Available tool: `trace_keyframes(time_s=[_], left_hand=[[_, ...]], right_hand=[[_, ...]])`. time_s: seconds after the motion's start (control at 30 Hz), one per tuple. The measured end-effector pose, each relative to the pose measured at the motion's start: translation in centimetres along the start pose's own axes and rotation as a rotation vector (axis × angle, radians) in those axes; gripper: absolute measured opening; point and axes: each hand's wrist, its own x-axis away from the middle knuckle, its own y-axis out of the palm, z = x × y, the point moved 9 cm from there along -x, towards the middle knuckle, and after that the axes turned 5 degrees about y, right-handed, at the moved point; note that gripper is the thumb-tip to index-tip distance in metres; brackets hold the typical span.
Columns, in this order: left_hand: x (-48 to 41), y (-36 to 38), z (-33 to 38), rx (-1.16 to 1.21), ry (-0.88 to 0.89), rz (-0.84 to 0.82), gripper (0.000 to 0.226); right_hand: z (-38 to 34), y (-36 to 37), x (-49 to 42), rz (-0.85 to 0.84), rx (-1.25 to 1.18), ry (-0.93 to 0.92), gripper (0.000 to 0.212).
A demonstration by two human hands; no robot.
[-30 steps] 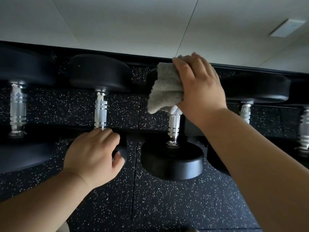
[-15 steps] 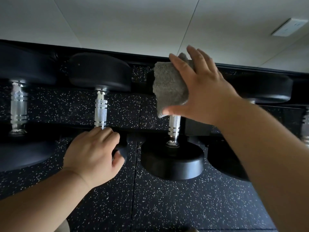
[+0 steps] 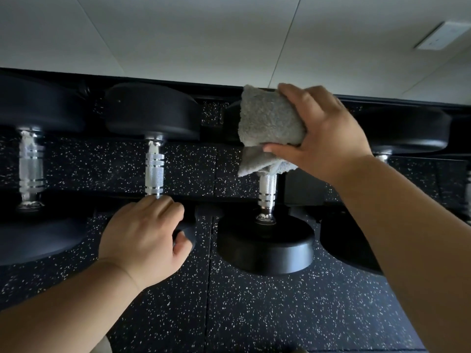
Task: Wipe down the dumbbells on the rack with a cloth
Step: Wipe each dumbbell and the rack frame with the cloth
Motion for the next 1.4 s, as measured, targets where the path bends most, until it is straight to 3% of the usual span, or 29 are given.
trace_keyframes(time_s=[0.13,0.33,0.47,0.57,0.77,0.9,1.03,1.13,1.27,1.4], left_hand=[[0.0,0.2,-0.1,0.003,0.005,0.003,0.020],[0.0,0.2,0.0,-0.003,0.003,-0.005,0.017],[-0.1,0.3,0.0,-0.012,-0.002,-0.018,0.020],[0.0,0.2,0.1,-0.020,0.004,-0.013,0.021],[0.0,0.5,-0.1,-0.028,-0.010,-0.034,0.024],[0.1,0.5,-0.1,-0.023,-0.008,-0.030,0.024],[0.0,0.6,-0.1,-0.028,-0.001,-0.016,0.023],[0.1,0.5,-0.1,-0.027,0.002,0.005,0.022],[0.0,0.4,0.0,-0.036,0.007,0.027,0.022],[0.1,0.4,-0.1,-0.035,0.013,0.050,0.022]], right_hand=[[-0.8,0.5,0.0,0.015,-0.012,0.068,0.095],[-6.4,1.1,-2.3,-0.004,0.292,-0.153,0.075],[-9.4,2.6,-4.0,-0.077,0.466,-0.134,0.056],[-9.7,2.8,-3.9,-0.028,0.478,-0.166,0.060],[-2.2,0.1,-0.5,0.027,0.074,-0.014,0.085],[3.5,1.0,2.8,-0.083,-0.307,0.353,0.094],[2.2,1.7,3.5,-0.060,-0.384,0.456,0.103],[0.1,1.5,2.7,-0.061,-0.220,0.427,0.097],[-5.3,0.8,0.3,0.044,0.200,0.136,0.062],[-8.1,2.6,-2.0,-0.002,0.324,0.072,0.056]])
